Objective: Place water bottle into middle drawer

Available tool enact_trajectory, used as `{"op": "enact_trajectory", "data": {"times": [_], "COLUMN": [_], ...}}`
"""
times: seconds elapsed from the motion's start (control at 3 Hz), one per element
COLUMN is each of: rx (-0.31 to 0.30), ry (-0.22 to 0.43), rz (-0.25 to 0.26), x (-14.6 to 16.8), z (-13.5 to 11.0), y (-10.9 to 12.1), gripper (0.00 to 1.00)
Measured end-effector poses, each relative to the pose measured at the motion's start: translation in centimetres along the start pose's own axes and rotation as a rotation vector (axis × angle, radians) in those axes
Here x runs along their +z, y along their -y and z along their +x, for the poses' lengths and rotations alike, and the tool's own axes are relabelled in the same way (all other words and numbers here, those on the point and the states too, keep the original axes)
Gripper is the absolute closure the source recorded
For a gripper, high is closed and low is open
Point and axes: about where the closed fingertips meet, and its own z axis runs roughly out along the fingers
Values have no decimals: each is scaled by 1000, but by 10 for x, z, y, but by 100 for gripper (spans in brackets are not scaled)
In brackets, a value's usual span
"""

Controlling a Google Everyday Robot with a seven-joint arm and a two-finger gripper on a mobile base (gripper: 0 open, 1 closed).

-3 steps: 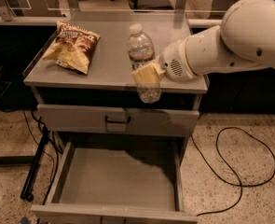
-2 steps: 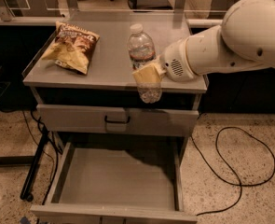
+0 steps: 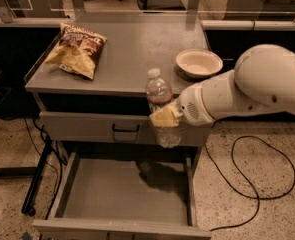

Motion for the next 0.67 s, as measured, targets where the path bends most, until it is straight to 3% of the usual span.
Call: {"op": "enact_trajectory", "data": {"times": [0.33,0.67], "rx": [81,81], "ry": [-86,-87], "rz": [-33,-34], "x": [21,21], "z": [57,57], "y": [-10,-11], "gripper": [100,100]}}
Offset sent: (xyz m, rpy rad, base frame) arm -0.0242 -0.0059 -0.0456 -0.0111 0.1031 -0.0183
